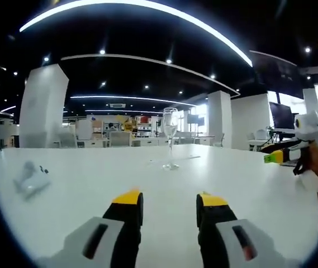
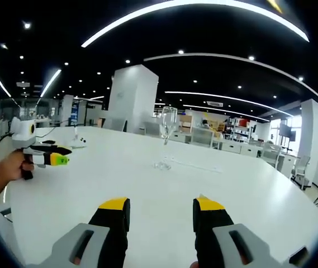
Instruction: Stand the stemmed glass upright on the table place it in front of you
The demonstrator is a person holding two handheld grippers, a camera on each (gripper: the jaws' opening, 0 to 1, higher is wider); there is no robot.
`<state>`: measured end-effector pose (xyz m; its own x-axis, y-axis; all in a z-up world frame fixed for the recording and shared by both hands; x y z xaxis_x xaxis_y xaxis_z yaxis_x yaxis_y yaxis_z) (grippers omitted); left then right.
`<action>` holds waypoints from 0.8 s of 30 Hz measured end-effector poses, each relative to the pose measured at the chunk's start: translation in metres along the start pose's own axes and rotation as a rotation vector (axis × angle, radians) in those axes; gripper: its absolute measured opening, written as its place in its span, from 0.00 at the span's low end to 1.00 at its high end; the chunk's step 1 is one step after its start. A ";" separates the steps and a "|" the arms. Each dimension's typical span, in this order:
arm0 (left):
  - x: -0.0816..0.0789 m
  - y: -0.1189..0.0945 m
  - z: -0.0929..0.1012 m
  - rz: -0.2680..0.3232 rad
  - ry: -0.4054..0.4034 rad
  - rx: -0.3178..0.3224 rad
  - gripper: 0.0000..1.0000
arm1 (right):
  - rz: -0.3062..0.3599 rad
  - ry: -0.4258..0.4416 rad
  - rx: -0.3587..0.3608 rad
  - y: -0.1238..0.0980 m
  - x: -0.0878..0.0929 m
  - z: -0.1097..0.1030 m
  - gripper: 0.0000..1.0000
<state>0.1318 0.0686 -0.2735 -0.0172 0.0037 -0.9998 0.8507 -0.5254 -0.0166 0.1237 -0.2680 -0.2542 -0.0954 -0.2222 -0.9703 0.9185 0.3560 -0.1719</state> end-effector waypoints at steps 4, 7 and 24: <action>-0.005 -0.005 0.000 0.055 -0.046 0.002 0.40 | -0.002 0.003 0.006 0.000 0.000 0.001 0.48; -0.003 -0.003 0.001 0.034 -0.052 -0.006 0.40 | -0.013 0.002 0.001 0.003 0.001 0.000 0.48; -0.002 -0.006 0.013 0.032 -0.014 0.040 0.41 | -0.052 -0.032 0.003 0.006 0.004 0.000 0.48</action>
<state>0.1197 0.0603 -0.2709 0.0025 -0.0251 -0.9997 0.8294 -0.5585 0.0161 0.1284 -0.2669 -0.2594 -0.1306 -0.2688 -0.9543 0.9137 0.3410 -0.2211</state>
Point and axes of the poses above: the point that each gripper's makers call its tool centre point, and the gripper's own axes: y roughly forward along the fingers, z roughly to its right, x roughly out of its underside, the point moved 7 cm from there along -y, roughly backward along the fingers, and after that the axes turned 4 degrees about x, right-handed, at the moved point
